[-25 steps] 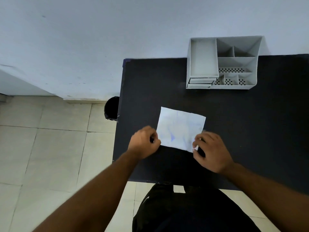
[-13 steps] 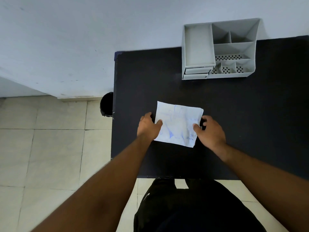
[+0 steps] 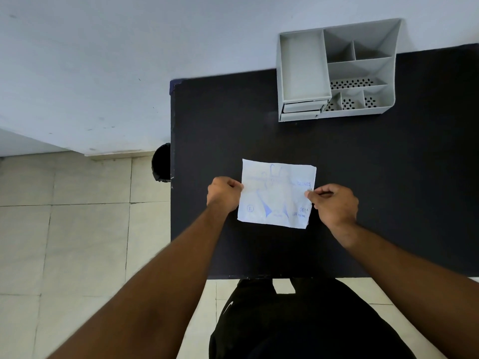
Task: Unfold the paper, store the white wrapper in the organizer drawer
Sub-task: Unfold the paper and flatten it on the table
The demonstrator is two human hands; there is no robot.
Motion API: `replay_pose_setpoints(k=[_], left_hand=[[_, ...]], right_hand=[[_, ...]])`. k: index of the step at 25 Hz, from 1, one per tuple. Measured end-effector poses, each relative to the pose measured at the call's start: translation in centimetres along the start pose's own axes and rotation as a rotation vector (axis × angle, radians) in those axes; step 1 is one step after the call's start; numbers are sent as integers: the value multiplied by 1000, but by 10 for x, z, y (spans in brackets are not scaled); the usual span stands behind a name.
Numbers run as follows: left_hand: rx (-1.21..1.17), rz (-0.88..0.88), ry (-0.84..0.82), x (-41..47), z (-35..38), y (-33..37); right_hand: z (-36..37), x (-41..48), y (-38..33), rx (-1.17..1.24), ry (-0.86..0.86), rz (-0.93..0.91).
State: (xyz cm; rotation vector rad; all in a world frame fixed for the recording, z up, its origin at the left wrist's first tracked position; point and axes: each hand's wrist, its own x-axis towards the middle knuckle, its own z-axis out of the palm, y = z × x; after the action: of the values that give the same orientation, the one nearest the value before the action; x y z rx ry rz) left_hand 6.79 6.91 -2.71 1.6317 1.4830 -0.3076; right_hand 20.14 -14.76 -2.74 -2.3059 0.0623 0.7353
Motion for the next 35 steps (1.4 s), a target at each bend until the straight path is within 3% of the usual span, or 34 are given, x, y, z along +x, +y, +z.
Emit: replay_pose_setpoints(k=[8,13,16,21,27,33,35], left_hand=[[-91,-3,-84,-11,3,1],[9,-8,-48,-16,16,7],[72,38,-61,-18,14,9],[-35,158,-125,-27,-19,22],[59,233,-182,-53,-41,34],[35,325,-133,-82,-45,57],[153,311,-98,-81,-52,63]], right_hand=[[1,-3,-4,187,-170,-22],[4,-7,0,159,-128,17],[1,-6,3,162,-121,37],[-9,-6,2,264,-156,104],[-7,-17,-17,409,-236,79],[-4,-22,-25,402,-271,53],[-6,-22,-26,387,-271,48]])
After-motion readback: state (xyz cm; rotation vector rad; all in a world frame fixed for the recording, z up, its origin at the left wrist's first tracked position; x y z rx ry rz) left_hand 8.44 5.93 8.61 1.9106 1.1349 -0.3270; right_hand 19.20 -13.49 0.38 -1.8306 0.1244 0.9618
